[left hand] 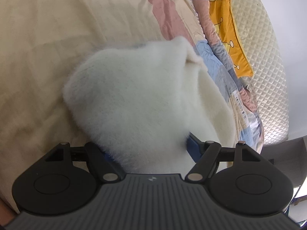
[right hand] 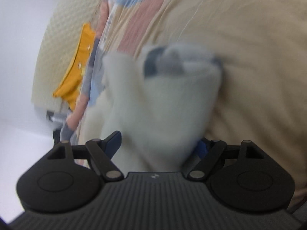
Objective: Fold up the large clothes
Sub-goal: 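Grasp the hem with the left tool while the right tool grasps it, lift and fold over, then open both tools and release the folded hem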
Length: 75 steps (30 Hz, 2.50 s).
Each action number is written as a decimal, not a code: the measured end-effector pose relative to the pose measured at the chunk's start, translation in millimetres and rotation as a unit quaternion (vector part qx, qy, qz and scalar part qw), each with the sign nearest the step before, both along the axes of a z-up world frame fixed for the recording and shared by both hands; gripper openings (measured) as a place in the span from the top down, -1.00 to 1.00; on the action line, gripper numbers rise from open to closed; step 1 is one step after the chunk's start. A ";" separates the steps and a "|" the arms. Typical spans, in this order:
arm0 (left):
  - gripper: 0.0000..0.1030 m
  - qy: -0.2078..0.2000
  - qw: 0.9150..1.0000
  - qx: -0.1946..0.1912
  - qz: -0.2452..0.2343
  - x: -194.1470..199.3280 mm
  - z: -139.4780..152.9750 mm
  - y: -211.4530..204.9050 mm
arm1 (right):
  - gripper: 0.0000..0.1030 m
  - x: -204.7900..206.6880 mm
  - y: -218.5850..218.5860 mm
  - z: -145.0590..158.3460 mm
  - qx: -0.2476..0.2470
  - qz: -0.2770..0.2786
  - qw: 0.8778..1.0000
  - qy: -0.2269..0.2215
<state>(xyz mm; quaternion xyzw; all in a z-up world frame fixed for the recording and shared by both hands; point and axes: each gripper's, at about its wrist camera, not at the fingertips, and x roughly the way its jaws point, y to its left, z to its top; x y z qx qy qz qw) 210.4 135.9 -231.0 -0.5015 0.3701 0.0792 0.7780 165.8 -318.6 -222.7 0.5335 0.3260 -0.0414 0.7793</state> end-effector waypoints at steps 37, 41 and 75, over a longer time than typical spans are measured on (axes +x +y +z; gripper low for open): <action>0.34 -0.147 0.973 0.150 -0.100 -79.1 160.4 -7.3 | 0.34 -87.9 5.1 125.6 -0.126 0.020 0.973 -0.192; 0.34 -0.142 0.972 0.149 -0.113 -98.5 162.9 -12.3 | 0.30 -114.1 -2.8 123.9 -0.126 0.020 0.973 -0.190; 0.17 -0.099 0.979 0.142 -0.105 85.9 141.2 3.7 | -0.37 44.6 -9.2 120.3 -0.194 0.074 0.968 -0.141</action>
